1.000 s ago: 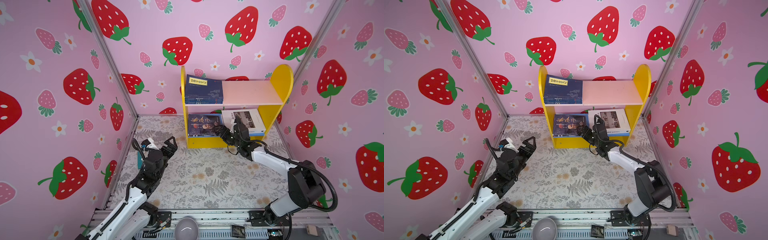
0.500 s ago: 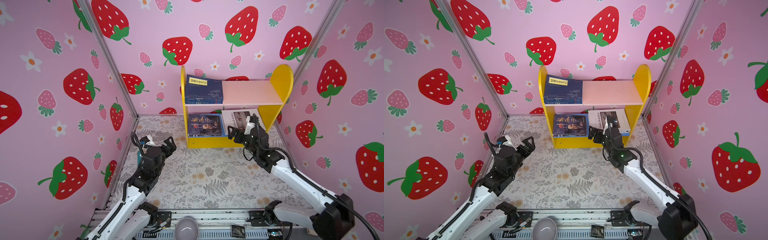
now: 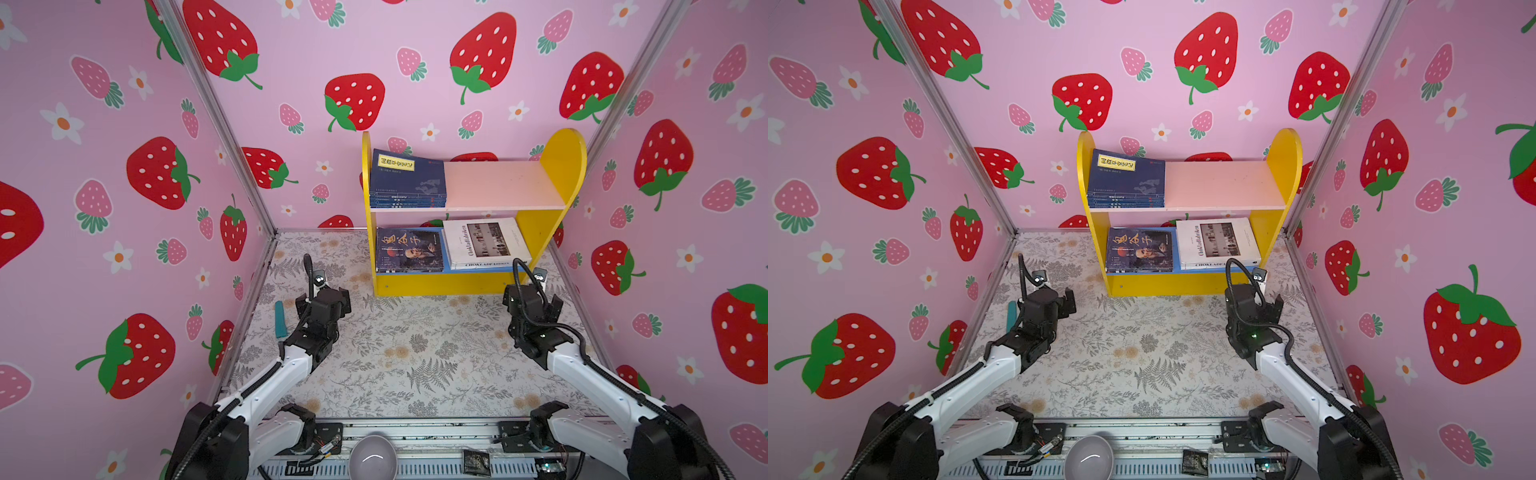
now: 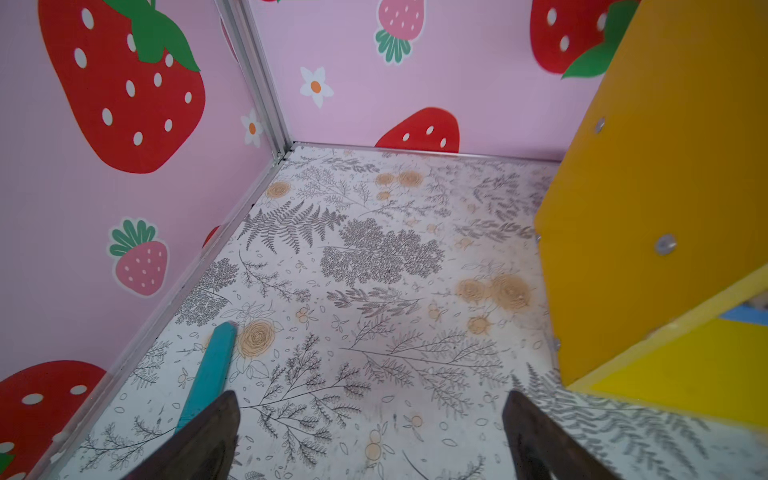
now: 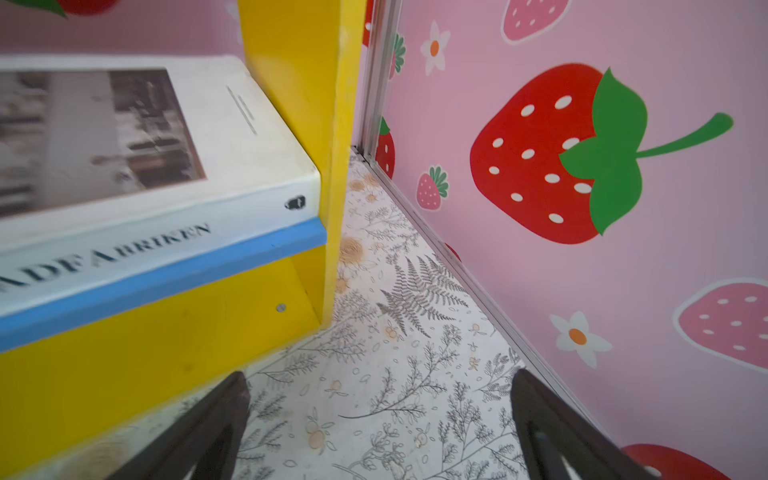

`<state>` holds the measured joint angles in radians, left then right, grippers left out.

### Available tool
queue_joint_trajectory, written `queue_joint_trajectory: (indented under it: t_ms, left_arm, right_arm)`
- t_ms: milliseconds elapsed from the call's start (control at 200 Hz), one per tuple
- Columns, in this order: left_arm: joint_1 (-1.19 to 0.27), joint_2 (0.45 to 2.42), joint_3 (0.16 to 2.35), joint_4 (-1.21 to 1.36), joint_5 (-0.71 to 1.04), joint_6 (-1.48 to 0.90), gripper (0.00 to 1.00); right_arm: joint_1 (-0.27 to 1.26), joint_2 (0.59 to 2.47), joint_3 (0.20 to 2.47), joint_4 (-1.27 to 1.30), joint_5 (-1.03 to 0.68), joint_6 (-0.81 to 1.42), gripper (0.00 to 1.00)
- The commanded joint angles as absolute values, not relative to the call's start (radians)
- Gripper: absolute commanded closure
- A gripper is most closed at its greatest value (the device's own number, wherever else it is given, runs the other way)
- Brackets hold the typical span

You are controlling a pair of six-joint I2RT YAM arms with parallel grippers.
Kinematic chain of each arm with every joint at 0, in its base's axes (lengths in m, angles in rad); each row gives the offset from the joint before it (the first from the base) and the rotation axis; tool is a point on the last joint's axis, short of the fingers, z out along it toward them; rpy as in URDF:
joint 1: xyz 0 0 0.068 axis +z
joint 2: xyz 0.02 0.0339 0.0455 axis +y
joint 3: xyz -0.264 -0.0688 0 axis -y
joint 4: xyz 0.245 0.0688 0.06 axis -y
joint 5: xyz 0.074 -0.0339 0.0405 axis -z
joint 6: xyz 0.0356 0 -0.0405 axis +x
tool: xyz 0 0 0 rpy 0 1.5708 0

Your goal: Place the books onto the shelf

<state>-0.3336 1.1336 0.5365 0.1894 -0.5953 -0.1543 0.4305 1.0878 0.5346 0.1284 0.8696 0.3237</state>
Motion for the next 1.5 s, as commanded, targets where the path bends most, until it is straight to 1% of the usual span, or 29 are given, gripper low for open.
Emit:
queue_joint_trajectory:
  t_ms: [0,145,245,285,340,390,480,525,550,595,640,730,815,880,935,985,1055,1115,1165,1260,1496]
  left_arm:
    - [-0.276,1.185,0.482,0.366,-0.609,-0.055,0.01]
    - [-0.173,1.268,0.375,0.576,-0.468,-0.091,0.01]
    - [-0.142,1.321,0.396,0.622,-0.42,-0.075,0.01]
    - [-0.137,1.351,0.394,0.678,-0.393,-0.052,0.01]
    - [-0.132,1.388,0.415,0.696,-0.421,-0.036,0.01]
    - [-0.12,1.42,0.414,0.729,-0.384,-0.023,0.01]
    - [-0.101,1.513,0.369,0.907,-0.369,-0.029,0.01]
    - [-0.088,1.555,0.372,0.947,-0.36,-0.041,0.01]
    - [-0.085,1.56,0.386,0.932,-0.36,-0.044,0.01]
    - [-0.079,1.54,0.416,0.829,-0.334,-0.049,0.01]
    - [-0.064,1.554,0.411,0.861,-0.321,-0.059,0.01]
    - [-0.051,1.549,0.427,0.823,-0.32,-0.076,0.01]
    - [-0.029,1.546,0.431,0.803,-0.286,-0.091,0.01]
    - [-0.03,1.547,0.433,0.799,-0.284,-0.09,0.01]
    - [-0.028,1.549,0.434,0.802,-0.284,-0.091,0.01]
    - [-0.029,1.549,0.437,0.795,-0.276,-0.087,0.01]
    - [-0.021,1.552,0.45,0.776,-0.185,-0.059,0.01]
    - [-0.013,1.555,0.458,0.766,-0.109,-0.036,0.01]
    - [-0.002,1.555,0.462,0.758,-0.073,-0.038,0.01]
    - [0.0,1.556,0.463,0.757,-0.07,-0.038,0.01]
    - [-0.001,1.551,0.455,0.765,-0.074,-0.037,0.01]
  right_arm:
    - [0.373,1.107,0.471,0.26,0.81,0.301,0.0]
    - [0.291,1.062,0.252,0.664,0.709,0.224,0.0]
    - [0.235,1.072,0.174,0.866,0.63,0.205,0.0]
    - [0.225,1.103,0.163,0.937,0.624,0.178,0.0]
    - [0.218,1.161,0.15,1.042,0.625,0.141,0.0]
    - [0.215,1.218,0.13,1.146,0.615,0.117,0.0]
    - [0.214,1.336,0.11,1.31,0.58,0.097,0.0]
    - [0.214,1.388,0.108,1.387,0.58,0.067,0.0]
    - [0.207,1.41,0.104,1.42,0.577,0.067,0.0]
    - [0.2,1.452,0.108,1.444,0.557,0.078,0.0]
    - [0.198,1.495,0.111,1.505,0.527,0.048,0.0]
    - [0.198,1.502,0.135,1.441,0.43,0.025,0.0]
    - [0.201,1.623,0.168,1.539,0.416,-0.013,0.0]
    - [0.186,1.567,0.247,1.276,0.363,0.016,0.0]
    - [0.151,1.598,0.248,1.33,0.32,0.032,0.0]
    - [0.15,1.575,0.258,1.266,0.314,0.038,0.0]
    - [0.149,1.59,0.256,1.301,0.313,0.036,0.0]
    - [0.149,1.579,0.259,1.271,0.31,0.037,0.0]
    - [0.144,1.585,0.263,1.275,0.263,0.021,0.0]
    - [0.118,1.581,0.279,1.233,0.142,0.006,0.0]
    - [0.118,1.575,0.27,1.248,0.138,0.002,0.0]
